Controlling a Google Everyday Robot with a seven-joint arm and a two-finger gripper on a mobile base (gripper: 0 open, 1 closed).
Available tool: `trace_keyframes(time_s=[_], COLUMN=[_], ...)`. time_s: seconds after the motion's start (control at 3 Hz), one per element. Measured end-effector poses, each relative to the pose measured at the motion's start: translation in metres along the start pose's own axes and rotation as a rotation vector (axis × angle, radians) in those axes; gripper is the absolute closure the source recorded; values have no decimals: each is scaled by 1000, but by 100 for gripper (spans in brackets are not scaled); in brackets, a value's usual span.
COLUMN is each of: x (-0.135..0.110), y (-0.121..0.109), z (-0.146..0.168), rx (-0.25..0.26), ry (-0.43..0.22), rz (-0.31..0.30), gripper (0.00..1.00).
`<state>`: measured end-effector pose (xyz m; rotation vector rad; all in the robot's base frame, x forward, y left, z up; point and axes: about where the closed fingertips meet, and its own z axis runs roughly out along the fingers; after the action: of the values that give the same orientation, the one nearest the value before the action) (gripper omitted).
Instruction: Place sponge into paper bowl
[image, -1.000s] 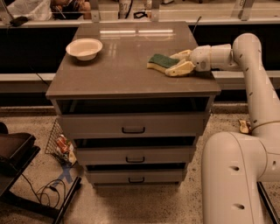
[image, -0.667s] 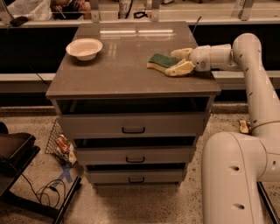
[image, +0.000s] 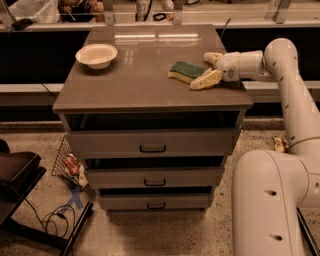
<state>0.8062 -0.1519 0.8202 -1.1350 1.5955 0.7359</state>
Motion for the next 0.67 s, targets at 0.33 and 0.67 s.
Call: trace_keyframes(time_s=[0.33, 0.67], x=[-6, -7], y=[3, 4], z=[4, 4], rx=[-12, -14], ry=[-27, -30], rz=[8, 9], gripper=[0, 0])
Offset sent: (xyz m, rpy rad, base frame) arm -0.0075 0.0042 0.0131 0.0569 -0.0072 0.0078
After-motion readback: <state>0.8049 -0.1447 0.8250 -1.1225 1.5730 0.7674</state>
